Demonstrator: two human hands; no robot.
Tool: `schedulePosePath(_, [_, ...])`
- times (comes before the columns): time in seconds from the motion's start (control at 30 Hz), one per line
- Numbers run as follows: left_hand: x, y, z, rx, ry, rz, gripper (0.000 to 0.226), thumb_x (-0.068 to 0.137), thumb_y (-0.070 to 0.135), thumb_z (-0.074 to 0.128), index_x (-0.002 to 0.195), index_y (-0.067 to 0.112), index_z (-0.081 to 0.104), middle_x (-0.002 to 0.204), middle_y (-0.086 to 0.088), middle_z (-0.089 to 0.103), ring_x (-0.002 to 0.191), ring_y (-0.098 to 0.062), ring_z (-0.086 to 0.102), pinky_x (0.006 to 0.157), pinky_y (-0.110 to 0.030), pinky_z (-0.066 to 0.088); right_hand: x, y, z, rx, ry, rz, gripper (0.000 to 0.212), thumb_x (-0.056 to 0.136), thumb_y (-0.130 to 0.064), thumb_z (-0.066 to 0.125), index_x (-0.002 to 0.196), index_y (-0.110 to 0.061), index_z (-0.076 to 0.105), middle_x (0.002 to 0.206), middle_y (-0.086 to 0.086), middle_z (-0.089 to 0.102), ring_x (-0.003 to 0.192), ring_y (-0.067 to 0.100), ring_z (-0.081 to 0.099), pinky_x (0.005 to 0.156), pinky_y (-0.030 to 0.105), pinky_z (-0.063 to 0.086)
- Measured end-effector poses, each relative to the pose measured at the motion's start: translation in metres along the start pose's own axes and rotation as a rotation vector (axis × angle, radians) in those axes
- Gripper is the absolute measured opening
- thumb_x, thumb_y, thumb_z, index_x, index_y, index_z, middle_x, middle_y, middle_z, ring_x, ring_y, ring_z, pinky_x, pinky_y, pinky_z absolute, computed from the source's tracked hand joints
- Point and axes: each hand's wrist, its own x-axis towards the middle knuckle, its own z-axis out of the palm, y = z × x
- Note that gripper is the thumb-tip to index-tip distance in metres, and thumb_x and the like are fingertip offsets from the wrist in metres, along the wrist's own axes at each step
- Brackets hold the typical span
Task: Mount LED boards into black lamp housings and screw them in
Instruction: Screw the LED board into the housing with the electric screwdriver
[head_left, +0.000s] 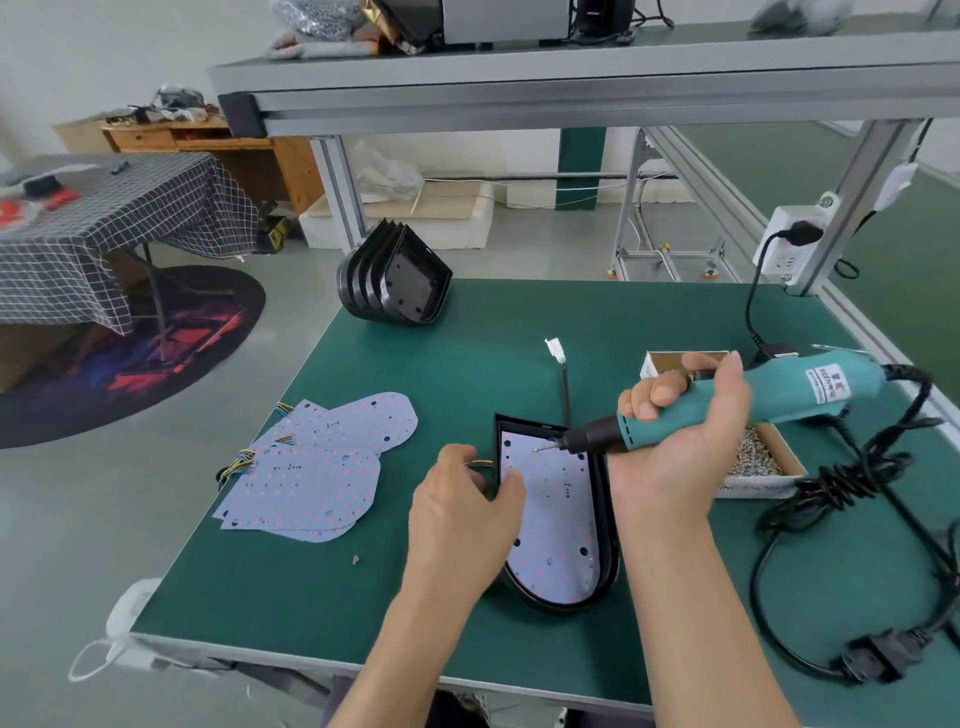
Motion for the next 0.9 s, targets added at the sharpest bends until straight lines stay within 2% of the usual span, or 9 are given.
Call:
schedulePosePath(0.07, [0.009,0.004,0.006,0.095,-0.097,-0.029,0.045,0.092,0.046,0.063,0.123,0.015,0.055,0.1,0.005,0.063,0.103,-0.024,0.062,0.09,-0.038,0.051,0.005,0.006,0.007,0.167,-0.022,0.087,0.023,0.105,-0.035,0.052,0.088,-0.021,0.058,0.059,-0.003,0.046,0.05,0.015,0.04,0.053,0.027,0.038])
schedulePosePath(0.17, [0.02,0.003,0.014,0.099,-0.177,-0.072,0.036,0.092,0.045,0.062,0.098,0.01,0.056,0.098,-0.005,0.062,0.086,-0.025,0.064,0.075,-0.038,0.057,0.009,0.017,0.015,0.111,0.001,0.104,0.025,0.105,-0.032,0.053,0.085,-0.018,0.06,0.057,0.0,0.045,0.048,0.016,0.039,0.053,0.028,0.034])
schedulePosePath(0.23, [0.025,0.001,0.018,0.051,-0.188,-0.083,0.034,0.092,0.042,0.064,0.097,0.009,0.058,0.101,-0.008,0.064,0.075,-0.021,0.063,0.064,-0.032,0.055,0.009,0.025,0.013,0.114,-0.012,0.092,0.025,0.105,-0.03,0.054,0.084,-0.017,0.06,0.056,0.002,0.045,0.048,0.017,0.038,0.053,0.028,0.032])
schedulePosePath(0.3, [0.027,-0.001,0.02,0.027,-0.178,-0.081,0.032,0.092,0.041,0.067,0.096,0.01,0.059,0.1,-0.006,0.067,0.068,-0.017,0.061,0.055,-0.027,0.047,0.009,0.028,0.013,0.09,-0.011,0.08,0.023,0.102,-0.03,0.056,0.085,-0.015,0.06,0.055,0.003,0.045,0.047,0.018,0.037,0.052,0.027,0.032])
schedulePosePath(0.57, [0.029,-0.001,0.021,0.068,-0.135,-0.065,0.036,0.089,0.042,0.071,0.089,0.007,0.059,0.086,-0.006,0.066,0.06,-0.017,0.056,0.056,-0.03,0.045,0.012,0.035,0.015,0.039,-0.046,0.039,0.023,0.097,-0.032,0.061,0.085,-0.012,0.061,0.053,0.005,0.047,0.044,0.02,0.039,0.05,0.028,0.036])
schedulePosePath(0.8, [0.025,0.002,0.021,0.086,-0.1,-0.051,0.041,0.09,0.043,0.07,0.078,0.012,0.045,0.081,-0.005,0.054,0.071,-0.027,0.049,0.062,-0.034,0.039,0.011,0.037,0.016,0.026,-0.09,0.03,0.024,0.094,-0.034,0.063,0.085,-0.013,0.062,0.052,0.005,0.049,0.041,0.02,0.041,0.05,0.029,0.036])
schedulePosePath(0.9, [0.022,0.003,0.02,0.082,-0.079,-0.029,0.043,0.09,0.041,0.07,0.075,0.012,0.042,0.074,-0.003,0.051,0.07,-0.031,0.056,0.062,-0.038,0.049,0.01,0.036,0.019,0.03,-0.102,0.024,0.024,0.09,-0.037,0.066,0.083,-0.014,0.063,0.053,0.006,0.049,0.041,0.02,0.041,0.05,0.028,0.036])
